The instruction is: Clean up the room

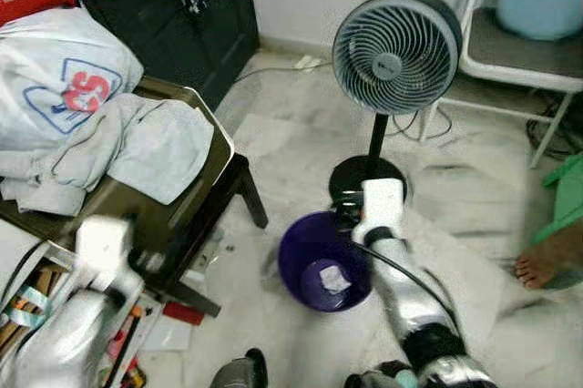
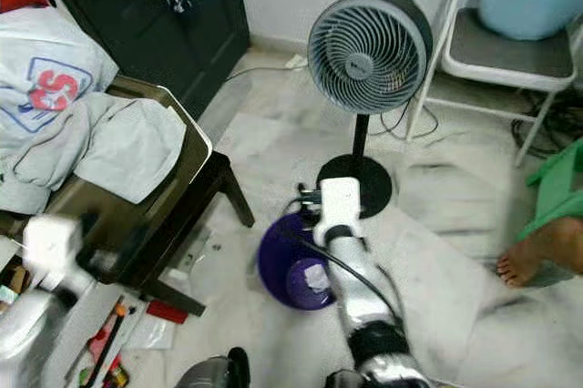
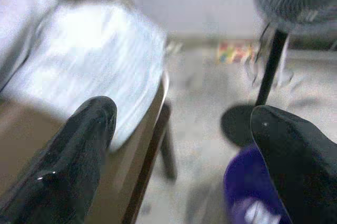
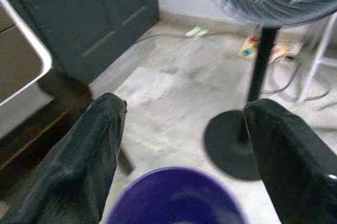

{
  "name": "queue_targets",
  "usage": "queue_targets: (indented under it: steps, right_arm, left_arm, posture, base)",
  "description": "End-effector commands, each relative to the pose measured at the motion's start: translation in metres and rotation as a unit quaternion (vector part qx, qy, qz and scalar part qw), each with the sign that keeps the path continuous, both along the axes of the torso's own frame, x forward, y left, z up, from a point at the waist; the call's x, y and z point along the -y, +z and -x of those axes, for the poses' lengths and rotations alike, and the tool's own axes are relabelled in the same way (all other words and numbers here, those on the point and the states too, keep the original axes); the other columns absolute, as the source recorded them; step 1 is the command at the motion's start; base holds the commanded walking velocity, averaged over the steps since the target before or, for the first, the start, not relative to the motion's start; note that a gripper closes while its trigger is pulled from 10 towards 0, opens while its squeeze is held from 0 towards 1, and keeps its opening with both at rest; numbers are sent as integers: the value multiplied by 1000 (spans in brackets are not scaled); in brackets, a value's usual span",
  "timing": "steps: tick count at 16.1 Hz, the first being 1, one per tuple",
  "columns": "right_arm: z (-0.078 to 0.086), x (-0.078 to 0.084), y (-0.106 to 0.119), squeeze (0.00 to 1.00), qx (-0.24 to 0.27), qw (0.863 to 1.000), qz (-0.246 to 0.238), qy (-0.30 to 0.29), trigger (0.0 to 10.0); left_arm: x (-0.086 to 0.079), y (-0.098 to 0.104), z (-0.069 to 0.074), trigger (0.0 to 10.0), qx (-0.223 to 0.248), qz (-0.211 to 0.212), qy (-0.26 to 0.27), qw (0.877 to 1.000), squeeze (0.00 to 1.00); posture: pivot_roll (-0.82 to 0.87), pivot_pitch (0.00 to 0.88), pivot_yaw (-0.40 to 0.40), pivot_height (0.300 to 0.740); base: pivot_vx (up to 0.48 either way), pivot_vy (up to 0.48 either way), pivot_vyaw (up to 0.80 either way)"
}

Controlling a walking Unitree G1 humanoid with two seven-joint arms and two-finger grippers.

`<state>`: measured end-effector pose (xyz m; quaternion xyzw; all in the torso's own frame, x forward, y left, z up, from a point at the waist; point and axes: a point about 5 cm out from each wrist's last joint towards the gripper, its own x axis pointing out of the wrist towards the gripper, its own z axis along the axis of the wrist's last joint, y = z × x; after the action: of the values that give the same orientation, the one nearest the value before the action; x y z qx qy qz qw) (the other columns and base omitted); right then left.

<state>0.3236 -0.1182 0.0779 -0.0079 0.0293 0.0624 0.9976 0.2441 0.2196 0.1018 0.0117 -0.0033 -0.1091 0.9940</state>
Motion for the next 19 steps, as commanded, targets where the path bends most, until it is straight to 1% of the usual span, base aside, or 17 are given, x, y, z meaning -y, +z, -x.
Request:
queue_targets:
  steps: [1, 3, 5, 6, 7, 8, 9, 12, 13, 15, 19]
  right_arm:
    - [2, 0, 5, 1000, 5, 1000, 2, 5, 10000]
    - [5, 9, 5, 1000, 3, 1000, 8, -2, 10000]
    - [11, 18, 4, 1000, 0, 1000, 17, -7, 10000]
    - [14, 21, 6, 1000, 0, 1000, 10, -10, 10000]
    - [13, 21, 11, 0, 6, 1000, 30, -5, 10000]
    - [11, 22, 13, 0, 9, 999, 38, -4, 10000]
    - [10, 23, 14, 0, 11, 999, 43, -2, 10000]
    - [10, 23, 17, 0, 13, 999, 44, -2, 10000]
    - [11, 23, 16, 0, 11, 999, 45, -5, 10000]
    - [12, 22, 15, 0, 9, 999, 51, 0, 10000]
    - [12, 22, 16, 0, 10, 999, 41, 4, 10000]
  left_arm:
    - [1, 0, -2, 10000, -1, -4, 12, 1000, 0]
    - [8, 2, -13, 10000, 8, 4, 34, 999, 0]
    - [16, -1, -21, 10000, 8, 10, 56, 998, 0]
    - [20, -1, -24, 10000, 9, 12, 60, 998, 0]
    - [19, -3, -25, 10000, 8, 28, 66, 997, 0]
    - [18, -6, -27, 10000, 5, 38, 70, 997, 0]
    - [19, -7, -28, 10000, 5, 39, 73, 997, 0]
    - [15, -10, -30, 10000, 3, 48, 91, 995, 0]
    - [17, -10, -33, 10000, 5, 49, 90, 995, 0]
    - [19, -10, -35, 10000, 5, 47, 82, 995, 0]
    - [19, -12, -34, 10000, 1, 45, 73, 996, 0]
  posture:
    - [-50, 89, 66, 740]
    - [-82, 58, 58, 740]
    - [-100, 27, 45, 740]
    - [-105, 16, 40, 740]
    - [-111, 0, 31, 740]
    - [-114, 0, 29, 740]
    - [-117, 0, 30, 740]
    - [-120, 0, 30, 740]
    - [-120, 0, 31, 740]
    - [-121, 0, 33, 740]
    - [-114, 7, 38, 740]
  base:
    - [0, 0, 0]
    - [0, 0, 0]
    - [0, 0, 0]
    - [0, 0, 0]
    - [0, 0, 0]
    - [0, 0, 0]
    - [0, 0, 0]
    - [0, 0, 0]
    - [0, 0, 0]
    - [0, 0, 0]
    - [0, 0, 766]
